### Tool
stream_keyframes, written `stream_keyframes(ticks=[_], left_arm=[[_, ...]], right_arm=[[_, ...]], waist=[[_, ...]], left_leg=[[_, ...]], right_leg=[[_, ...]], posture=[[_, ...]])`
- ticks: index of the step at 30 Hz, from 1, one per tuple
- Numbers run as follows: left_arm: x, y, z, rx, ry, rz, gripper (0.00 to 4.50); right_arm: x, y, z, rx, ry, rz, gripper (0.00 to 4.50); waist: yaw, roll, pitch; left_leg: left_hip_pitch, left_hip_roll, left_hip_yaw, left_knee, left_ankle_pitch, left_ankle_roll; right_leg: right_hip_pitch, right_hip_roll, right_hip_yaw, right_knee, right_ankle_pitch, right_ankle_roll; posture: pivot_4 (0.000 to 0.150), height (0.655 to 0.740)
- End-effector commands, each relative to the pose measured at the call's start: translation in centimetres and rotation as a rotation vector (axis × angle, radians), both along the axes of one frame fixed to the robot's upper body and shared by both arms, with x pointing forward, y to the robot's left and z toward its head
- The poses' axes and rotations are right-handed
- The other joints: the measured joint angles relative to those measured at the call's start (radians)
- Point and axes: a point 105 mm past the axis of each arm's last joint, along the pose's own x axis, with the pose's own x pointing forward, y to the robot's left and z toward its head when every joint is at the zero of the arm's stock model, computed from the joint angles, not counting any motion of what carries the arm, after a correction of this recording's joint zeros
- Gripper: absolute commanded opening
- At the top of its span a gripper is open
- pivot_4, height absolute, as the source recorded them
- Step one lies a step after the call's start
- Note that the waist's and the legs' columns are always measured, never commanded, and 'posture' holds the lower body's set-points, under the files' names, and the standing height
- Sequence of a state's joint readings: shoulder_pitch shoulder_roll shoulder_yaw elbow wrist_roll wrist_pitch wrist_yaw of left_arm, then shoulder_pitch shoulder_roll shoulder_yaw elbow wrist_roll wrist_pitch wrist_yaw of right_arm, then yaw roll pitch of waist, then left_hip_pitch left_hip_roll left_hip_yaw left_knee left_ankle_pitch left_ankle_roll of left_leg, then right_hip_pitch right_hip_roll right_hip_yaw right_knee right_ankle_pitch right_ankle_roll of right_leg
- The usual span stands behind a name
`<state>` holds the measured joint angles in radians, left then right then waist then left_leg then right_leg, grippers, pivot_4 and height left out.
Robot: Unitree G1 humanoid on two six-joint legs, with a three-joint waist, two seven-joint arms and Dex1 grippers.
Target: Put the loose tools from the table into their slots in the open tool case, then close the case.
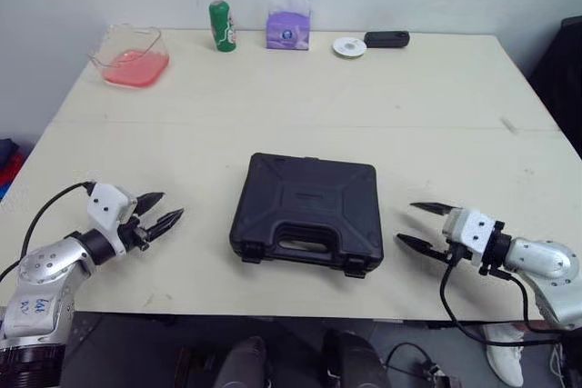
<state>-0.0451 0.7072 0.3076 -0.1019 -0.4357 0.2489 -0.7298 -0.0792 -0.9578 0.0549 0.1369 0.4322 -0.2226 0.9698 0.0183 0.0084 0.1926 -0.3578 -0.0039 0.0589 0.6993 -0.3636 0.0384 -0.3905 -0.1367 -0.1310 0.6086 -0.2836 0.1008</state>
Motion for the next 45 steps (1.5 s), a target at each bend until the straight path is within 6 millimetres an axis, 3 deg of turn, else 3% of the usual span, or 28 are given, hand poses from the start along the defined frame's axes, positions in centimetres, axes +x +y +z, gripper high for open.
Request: stream_keyframes(ticks=[1,3,4,12,17,23,27,31,32,35,38,40,43,45], left_arm=[[0.5,-1.8,1.5,0.023,-0.047,-0.07,1.07],[1.6,-2.5,1.3,0.049,-0.041,-0.072,0.16],[2.0,-2.7,1.1,0.065,-0.028,-0.075,0.0],[3.4,-4.9,-1.2,0.165,0.055,-0.158,0.0],[2.9,-7.2,-2.3,0.144,0.091,-0.237,0.0],[0.5,-9.4,-3.9,0.1,0.136,-0.318,0.0],[-1.2,-9.0,-4.0,0.083,0.155,-0.311,0.0],[-4.1,-8.9,-3.6,0.017,0.146,-0.325,0.0],[-4.4,-8.8,-3.6,0.016,0.146,-0.32,0.0],[-5.6,-6.1,-2.3,-0.063,0.097,-0.19,0.0],[-4.8,-3.8,0.3,-0.159,0.071,-0.108,0.0],[-4.0,-2.9,1.4,-0.176,0.056,-0.083,0.0],[-0.3,-1.0,2.6,-0.137,0.016,-0.002,0.0],[1.8,-1.1,2.5,-0.081,0.031,-0.025,0.0]], right_arm=[[-0.1,0.8,0.8,0.028,0.063,0.035,1.25],[0.6,1.7,0.3,0.004,0.056,0.035,0.26],[1.0,2.1,0.1,-0.006,0.05,0.031,0.01],[4.0,4.6,0.6,-0.04,-0.027,0.006,0.01],[5.1,6.3,1.6,-0.045,-0.053,0.039,0.01],[7.2,7.9,2.1,-0.042,-0.057,0.049,0.01],[8.9,8.6,2.9,-0.04,-0.068,0.052,0.01],[10.6,8.8,3.5,-0.056,-0.076,0.041,0.01],[10.7,8.6,3.5,-0.058,-0.078,0.041,0.01],[11.2,5.4,4.6,-0.086,-0.143,-0.052,0.01],[10.0,1.9,5.8,-0.07,-0.176,-0.117,0.01],[9.0,1.0,5.8,-0.073,-0.168,-0.117,0.01],[5.2,-0.2,4.8,-0.038,-0.062,-0.052,0.01],[2.6,-0.4,4.0,-0.035,0.021,-0.012,0.01]], waist=[[0.003,0.0,0.0],[0.003,0.0,0.0],[0.003,0.0,0.0],[-0.001,0.0,0.0],[0.001,0.0,0.0],[-0.018,0.0,0.0],[-0.024,0.0,0.0],[-0.043,0.001,0.0],[-0.042,0.001,0.0],[-0.042,0.001,0.0],[-0.02,0.001,0.001],[-0.008,0.001,0.001],[0.008,0.003,0.0],[0.008,0.003,0.0]], left_leg=[[0.0,0.0,0.0,0.0,0.0,0.0],[0.0,0.0,0.001,-0.001,0.0,-0.001],[0.0,0.0,0.002,-0.001,0.0,-0.001],[0.0,0.0,0.007,-0.001,0.0,-0.001],[0.0,0.0,0.006,-0.001,0.0,-0.001],[0.0,0.0,0.006,-0.001,0.0,-0.001],[0.0,0.0,0.006,-0.001,0.0,-0.001],[0.0,0.002,0.007,-0.002,-0.001,-0.002],[0.0,0.002,0.006,-0.002,-0.001,-0.002],[0.0,0.002,0.005,-0.001,-0.001,-0.002],[-0.001,0.001,0.003,-0.001,-0.001,-0.002],[-0.001,0.001,0.002,0.0,-0.001,-0.002],[0.0,0.0,0.002,0.0,-0.001,-0.002],[0.0,0.001,0.002,-0.001,-0.001,-0.002]], right_leg=[[0.0,0.0,0.0,0.0,0.0,0.0],[-0.001,0.001,-0.001,0.0,0.0,0.0],[-0.001,0.002,-0.001,0.0,0.0,0.0],[-0.003,0.007,-0.001,0.002,0.0,0.0],[-0.003,0.006,0.0,0.002,0.0,0.0],[-0.004,0.006,0.0,0.002,0.0,0.0],[-0.003,0.004,0.001,0.002,0.0,0.0],[-0.004,0.004,0.002,0.002,-0.001,-0.001],[-0.004,0.003,0.002,0.002,-0.001,-0.001],[-0.004,0.003,0.001,0.001,-0.001,-0.002],[-0.003,0.002,0.0,0.001,-0.001,-0.002],[-0.003,0.002,0.0,0.001,-0.001,-0.002],[-0.001,0.003,0.0,0.001,-0.001,-0.002],[-0.001,0.005,-0.001,0.001,-0.001,-0.002]], posture=[[0.15,0.74],[0.15,0.74],[0.15,0.74],[0.15,0.74],[0.15,0.74],[0.15,0.74],[0.15,0.74],[0.15,0.74],[0.15,0.74],[0.15,0.74],[0.15,0.74],[0.15,0.74],[0.15,0.74],[0.15,0.74]])
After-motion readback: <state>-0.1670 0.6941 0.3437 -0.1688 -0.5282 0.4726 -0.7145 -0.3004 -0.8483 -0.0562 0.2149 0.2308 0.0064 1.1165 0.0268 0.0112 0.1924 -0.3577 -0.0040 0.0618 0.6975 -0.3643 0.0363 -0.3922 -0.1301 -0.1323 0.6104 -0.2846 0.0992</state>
